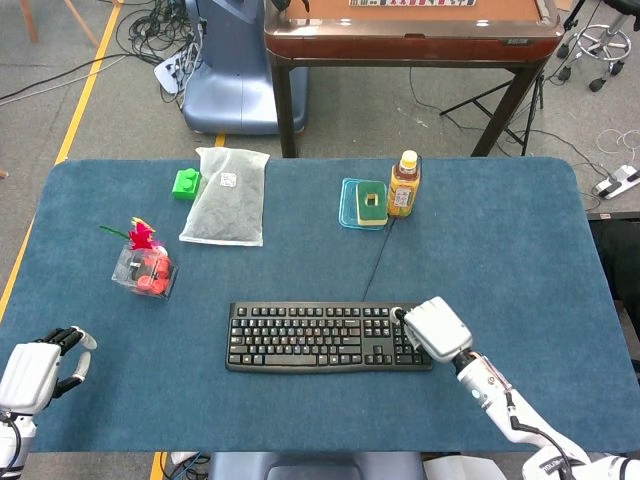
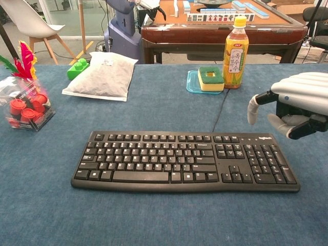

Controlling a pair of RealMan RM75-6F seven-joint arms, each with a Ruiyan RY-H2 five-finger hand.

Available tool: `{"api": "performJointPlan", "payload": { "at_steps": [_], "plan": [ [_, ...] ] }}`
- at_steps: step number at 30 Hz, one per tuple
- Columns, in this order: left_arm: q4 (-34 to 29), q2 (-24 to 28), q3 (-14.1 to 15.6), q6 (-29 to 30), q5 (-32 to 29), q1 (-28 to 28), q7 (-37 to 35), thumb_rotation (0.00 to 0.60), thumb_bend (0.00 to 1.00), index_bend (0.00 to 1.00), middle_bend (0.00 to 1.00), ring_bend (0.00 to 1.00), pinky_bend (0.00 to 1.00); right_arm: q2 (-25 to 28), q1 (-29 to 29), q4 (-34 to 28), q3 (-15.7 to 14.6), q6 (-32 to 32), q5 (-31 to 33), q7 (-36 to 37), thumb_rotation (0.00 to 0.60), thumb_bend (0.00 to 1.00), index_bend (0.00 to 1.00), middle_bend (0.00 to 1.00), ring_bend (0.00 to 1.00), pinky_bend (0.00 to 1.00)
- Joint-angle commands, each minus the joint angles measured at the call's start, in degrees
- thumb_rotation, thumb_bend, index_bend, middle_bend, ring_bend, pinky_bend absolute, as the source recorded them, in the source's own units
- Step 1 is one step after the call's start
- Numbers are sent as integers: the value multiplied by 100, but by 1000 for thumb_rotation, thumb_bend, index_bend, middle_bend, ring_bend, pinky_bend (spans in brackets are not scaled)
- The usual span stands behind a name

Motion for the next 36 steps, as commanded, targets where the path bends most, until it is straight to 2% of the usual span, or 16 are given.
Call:
{"api": "performJointPlan", "payload": {
  "at_steps": [1, 18, 36],
  "plan": [
    [20, -3, -6, -10, -14, -3, -27, 600, 439, 510, 469, 425, 639, -139, 86, 73, -28, -70, 151, -180, 600, 790, 405, 1000, 1000, 1000],
    [236, -73, -47, -206, -183, -58, -166, 600, 439, 511, 468, 428, 639, -703, 552, 424, -107, -378, 985, -838, 600, 826, 405, 1000, 1000, 1000],
    [249, -59, -78, -263, -280, -64, -188, 600, 439, 512, 469, 428, 639, -865, 759, 511, -357, -332, 1307, -1010, 600, 830, 405, 1000, 1000, 1000]
  ]
}}
